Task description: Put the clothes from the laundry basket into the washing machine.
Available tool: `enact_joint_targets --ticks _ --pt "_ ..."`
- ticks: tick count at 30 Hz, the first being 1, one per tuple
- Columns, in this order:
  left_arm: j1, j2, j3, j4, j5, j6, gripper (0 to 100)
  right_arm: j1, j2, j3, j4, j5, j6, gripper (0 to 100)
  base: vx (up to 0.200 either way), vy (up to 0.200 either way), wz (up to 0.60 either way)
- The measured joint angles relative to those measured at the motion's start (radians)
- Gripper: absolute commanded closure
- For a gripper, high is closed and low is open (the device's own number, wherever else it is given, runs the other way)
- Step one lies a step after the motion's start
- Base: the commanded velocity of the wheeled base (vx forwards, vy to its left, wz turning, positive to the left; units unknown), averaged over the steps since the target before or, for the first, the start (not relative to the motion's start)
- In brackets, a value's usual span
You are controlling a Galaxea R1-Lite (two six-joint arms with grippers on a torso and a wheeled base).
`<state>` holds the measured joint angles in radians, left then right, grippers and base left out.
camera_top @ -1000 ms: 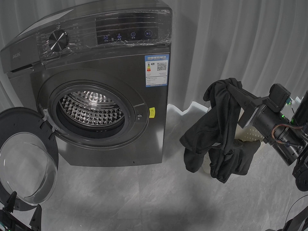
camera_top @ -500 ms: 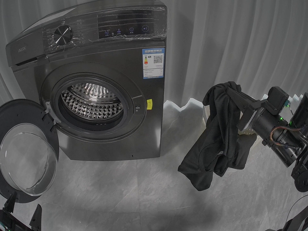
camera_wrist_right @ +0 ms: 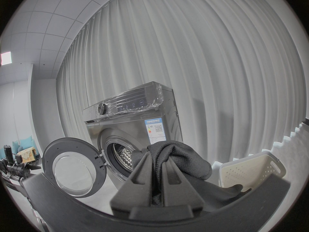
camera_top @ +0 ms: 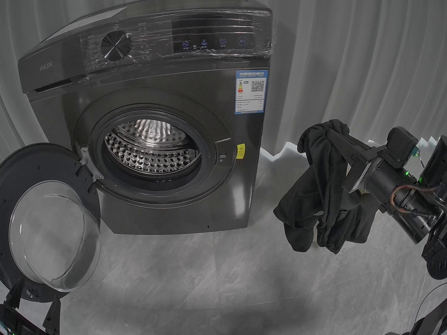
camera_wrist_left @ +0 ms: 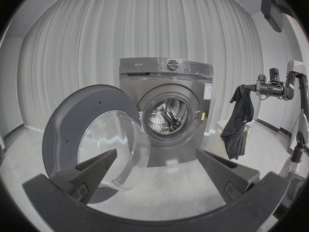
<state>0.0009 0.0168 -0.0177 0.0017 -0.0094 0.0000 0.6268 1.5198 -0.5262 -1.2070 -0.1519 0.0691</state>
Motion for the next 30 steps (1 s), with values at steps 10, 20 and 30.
enact_joint_targets --ticks 10,20,30 --pt "0.0 0.0 0.0 0.0 0.0 0.002 0 0.001 0.001 0.005 0.0 0.001 0.0 100 0.0 0.08 0.0" --pt "0.001 0.0 0.0 0.0 0.0 0.002 0 0.013 0.002 0.022 -0.001 0.021 0.001 100 0.0 0.0 0.0" --pt "0.0 0.0 0.0 0.0 0.0 0.003 0 0.005 0.005 0.023 -0.001 0.019 0.002 100 -0.06 0.0 0.0"
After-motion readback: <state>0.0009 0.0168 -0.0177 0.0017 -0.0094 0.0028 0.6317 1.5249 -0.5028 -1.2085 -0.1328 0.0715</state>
